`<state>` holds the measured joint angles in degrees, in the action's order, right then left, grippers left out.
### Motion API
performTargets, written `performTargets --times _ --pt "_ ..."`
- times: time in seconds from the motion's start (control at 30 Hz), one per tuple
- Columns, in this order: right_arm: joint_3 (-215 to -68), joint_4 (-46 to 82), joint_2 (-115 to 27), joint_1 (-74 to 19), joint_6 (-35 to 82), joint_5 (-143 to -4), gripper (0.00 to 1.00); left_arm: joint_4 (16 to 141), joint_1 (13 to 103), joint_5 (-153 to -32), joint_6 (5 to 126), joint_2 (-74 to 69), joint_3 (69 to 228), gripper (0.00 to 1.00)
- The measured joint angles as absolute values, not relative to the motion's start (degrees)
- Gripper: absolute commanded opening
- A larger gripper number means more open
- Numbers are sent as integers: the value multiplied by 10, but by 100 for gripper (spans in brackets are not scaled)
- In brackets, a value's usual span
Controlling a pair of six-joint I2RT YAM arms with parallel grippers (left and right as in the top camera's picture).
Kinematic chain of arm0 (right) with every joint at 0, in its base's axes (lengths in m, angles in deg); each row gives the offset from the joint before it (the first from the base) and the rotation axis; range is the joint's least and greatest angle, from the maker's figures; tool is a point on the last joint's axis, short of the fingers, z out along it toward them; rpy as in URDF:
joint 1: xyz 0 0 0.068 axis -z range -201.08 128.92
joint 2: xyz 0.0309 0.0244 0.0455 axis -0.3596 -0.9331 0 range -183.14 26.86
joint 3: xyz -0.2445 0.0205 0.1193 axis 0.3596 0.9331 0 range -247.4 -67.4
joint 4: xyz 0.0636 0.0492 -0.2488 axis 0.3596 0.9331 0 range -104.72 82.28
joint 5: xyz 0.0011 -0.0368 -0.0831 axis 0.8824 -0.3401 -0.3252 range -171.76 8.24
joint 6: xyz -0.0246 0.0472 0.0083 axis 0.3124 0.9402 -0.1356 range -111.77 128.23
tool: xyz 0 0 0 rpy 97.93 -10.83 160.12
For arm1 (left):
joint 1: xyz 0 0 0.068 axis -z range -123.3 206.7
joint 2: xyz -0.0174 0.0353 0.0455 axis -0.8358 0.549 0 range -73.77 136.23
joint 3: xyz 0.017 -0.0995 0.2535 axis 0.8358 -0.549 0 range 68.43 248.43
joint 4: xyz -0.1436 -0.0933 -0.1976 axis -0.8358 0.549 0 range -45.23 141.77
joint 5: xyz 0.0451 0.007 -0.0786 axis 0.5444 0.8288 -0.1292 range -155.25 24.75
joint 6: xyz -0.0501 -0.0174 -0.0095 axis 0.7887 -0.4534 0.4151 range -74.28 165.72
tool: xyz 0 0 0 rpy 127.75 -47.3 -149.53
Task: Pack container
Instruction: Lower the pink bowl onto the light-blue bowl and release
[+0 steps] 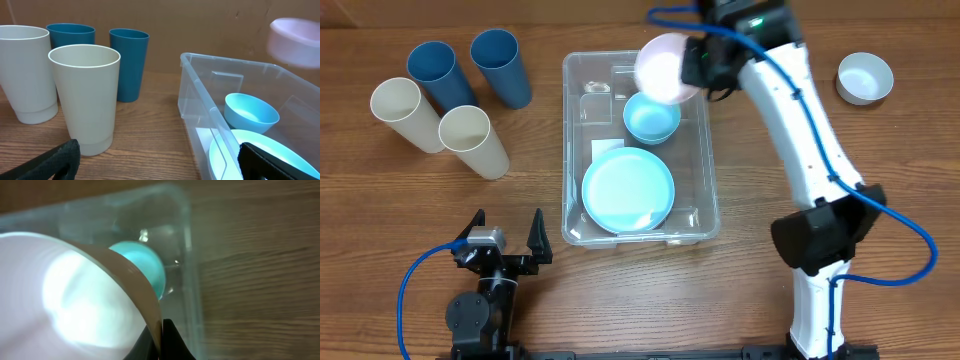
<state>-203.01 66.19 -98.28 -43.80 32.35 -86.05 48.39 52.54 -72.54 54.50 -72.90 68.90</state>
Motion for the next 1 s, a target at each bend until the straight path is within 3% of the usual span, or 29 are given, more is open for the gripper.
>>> performTargets --times 0.23,0.67,0.7,0.77,0.87,1.0 --pt "-1895 579 -983 -455 322 -860 4 484 525 -725 545 -729 689 100" --pt "-1869 513 -983 -454 322 -856 4 484 525 -725 545 -729 689 100" --pt "-1869 512 -983 -454 321 -856 11 484 525 -725 545 -729 689 100" --pt "-1865 504 -983 -454 319 -855 53 484 525 -725 545 -729 689 100" --pt "-1855 494 -983 -455 315 -847 58 484 525 -725 545 -729 689 100" --pt "-1851 493 -983 -454 298 -838 52 484 525 -725 545 -729 689 100"
